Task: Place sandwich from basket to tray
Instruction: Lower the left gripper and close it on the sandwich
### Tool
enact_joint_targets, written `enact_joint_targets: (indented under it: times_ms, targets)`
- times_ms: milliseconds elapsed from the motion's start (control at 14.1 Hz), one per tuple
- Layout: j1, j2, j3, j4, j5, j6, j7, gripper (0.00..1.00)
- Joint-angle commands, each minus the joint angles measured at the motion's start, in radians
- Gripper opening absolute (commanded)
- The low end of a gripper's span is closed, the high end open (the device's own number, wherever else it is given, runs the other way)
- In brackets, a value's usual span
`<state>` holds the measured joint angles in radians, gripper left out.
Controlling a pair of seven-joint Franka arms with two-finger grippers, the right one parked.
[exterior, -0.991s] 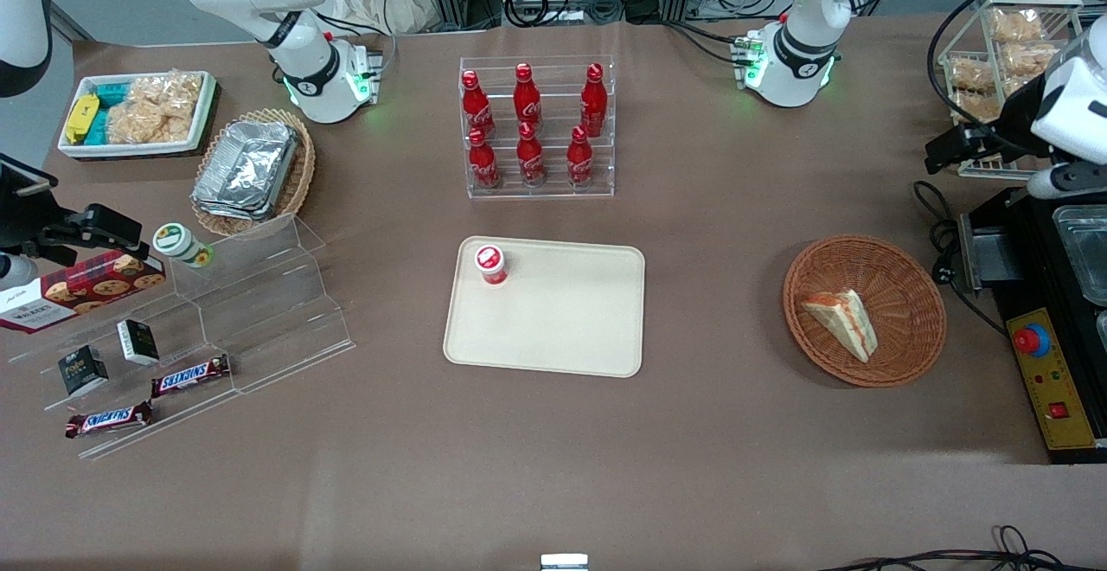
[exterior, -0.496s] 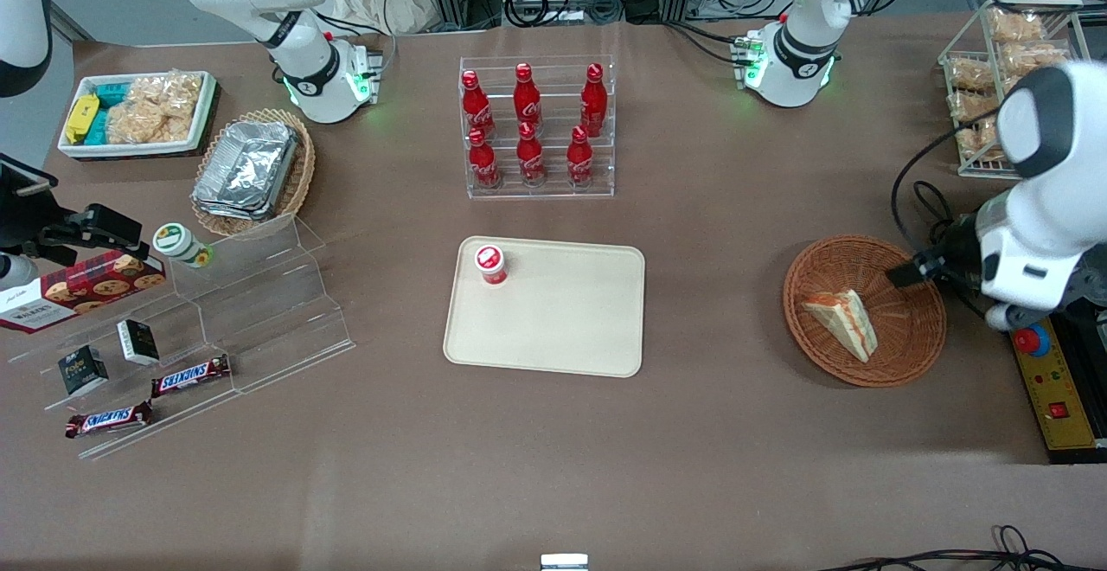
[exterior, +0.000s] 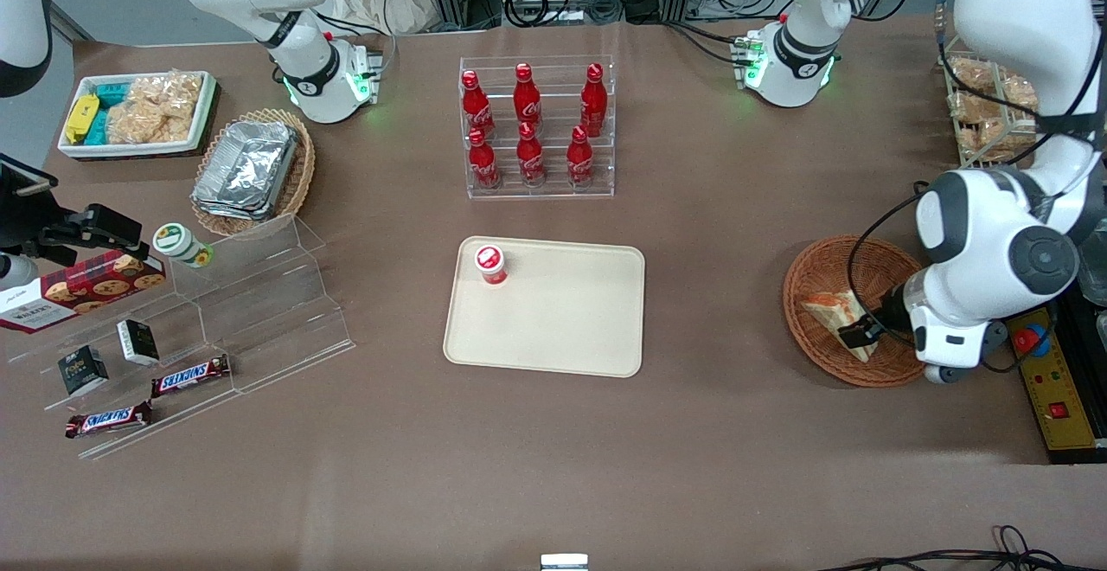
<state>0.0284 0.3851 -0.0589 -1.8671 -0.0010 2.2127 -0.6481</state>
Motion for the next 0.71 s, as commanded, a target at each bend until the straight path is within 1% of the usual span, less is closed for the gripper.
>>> enact_joint_targets:
  times_ms: [0,283,354,496,566,637]
  targets:
    - [-0.004,0.011,0.004,-0.056,0.013,0.085,-0.030,1.00]
    - [-0.002,0.035,0.004,-0.112,0.015,0.189,-0.030,1.00]
    - [-0.002,0.035,0.004,-0.118,0.019,0.193,-0.030,0.91]
    - [-0.002,0.032,0.004,-0.122,0.027,0.193,-0.025,0.56]
    - [-0.002,0.028,0.004,-0.127,0.027,0.191,-0.022,0.43]
    - [-0.002,0.017,0.004,-0.127,0.035,0.182,-0.016,0.32]
